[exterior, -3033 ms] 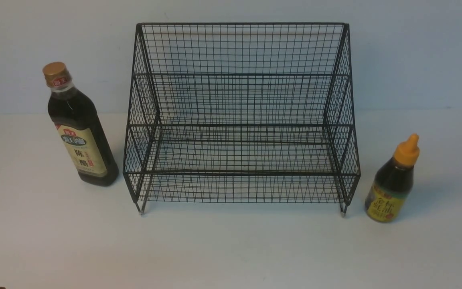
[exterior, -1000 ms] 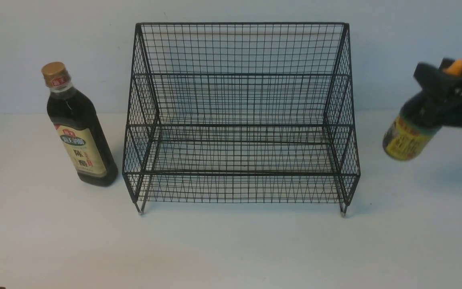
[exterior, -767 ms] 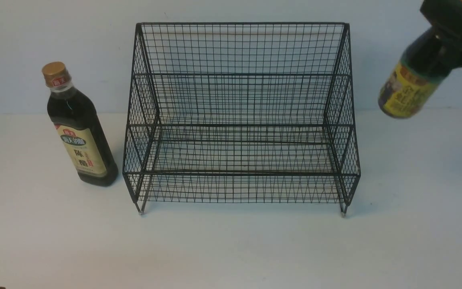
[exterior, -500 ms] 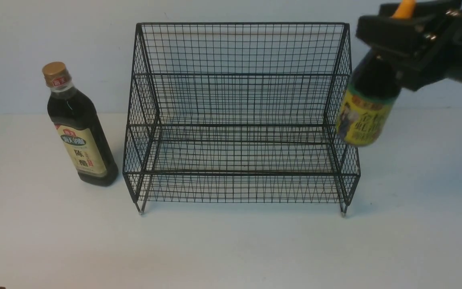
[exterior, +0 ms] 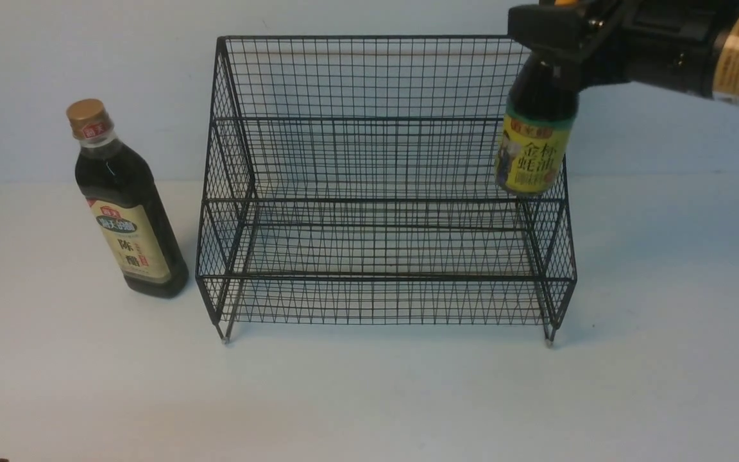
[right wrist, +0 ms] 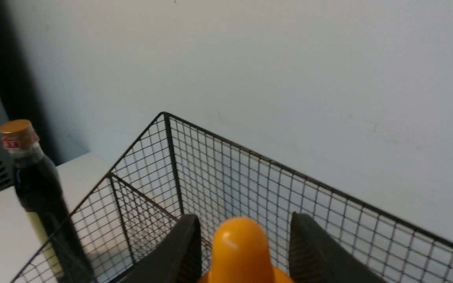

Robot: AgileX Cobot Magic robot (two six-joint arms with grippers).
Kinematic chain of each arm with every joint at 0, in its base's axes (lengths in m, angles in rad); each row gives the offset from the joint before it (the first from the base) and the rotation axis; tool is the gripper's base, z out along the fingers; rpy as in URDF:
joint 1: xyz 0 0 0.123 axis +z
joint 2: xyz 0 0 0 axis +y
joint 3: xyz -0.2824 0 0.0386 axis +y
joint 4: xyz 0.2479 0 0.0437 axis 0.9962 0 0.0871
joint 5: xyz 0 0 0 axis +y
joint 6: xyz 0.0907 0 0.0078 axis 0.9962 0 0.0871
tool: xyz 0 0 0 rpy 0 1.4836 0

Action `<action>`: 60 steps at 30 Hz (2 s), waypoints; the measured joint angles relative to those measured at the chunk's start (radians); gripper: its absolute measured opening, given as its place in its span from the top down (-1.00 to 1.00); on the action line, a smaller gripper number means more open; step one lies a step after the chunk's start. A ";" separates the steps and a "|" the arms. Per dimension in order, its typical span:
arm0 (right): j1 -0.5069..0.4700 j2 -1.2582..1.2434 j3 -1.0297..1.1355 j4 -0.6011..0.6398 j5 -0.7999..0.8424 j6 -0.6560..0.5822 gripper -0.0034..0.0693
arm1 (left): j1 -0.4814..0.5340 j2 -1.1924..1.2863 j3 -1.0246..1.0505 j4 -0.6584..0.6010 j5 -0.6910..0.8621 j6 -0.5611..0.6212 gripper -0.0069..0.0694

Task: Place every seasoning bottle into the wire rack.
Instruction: Use the right arm to put the condiment bottle back on the shelf

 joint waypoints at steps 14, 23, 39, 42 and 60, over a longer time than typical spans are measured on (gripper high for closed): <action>0.003 0.043 -0.001 -0.225 -0.112 0.080 0.15 | 0.000 0.000 0.000 0.000 0.000 0.000 0.83; 0.003 0.179 -0.001 -0.064 -0.130 -0.021 0.15 | 0.000 0.000 0.000 0.000 0.000 0.000 0.83; 0.003 0.247 -0.005 -0.309 -0.254 -0.004 0.15 | 0.000 0.000 0.000 0.000 0.000 0.000 0.83; 0.003 0.247 -0.007 -0.364 -0.253 0.042 0.14 | 0.000 0.000 0.000 0.000 0.000 0.000 0.83; 0.003 0.247 -0.011 -0.377 -0.271 0.149 -0.06 | 0.000 0.000 0.000 0.000 0.000 0.000 0.83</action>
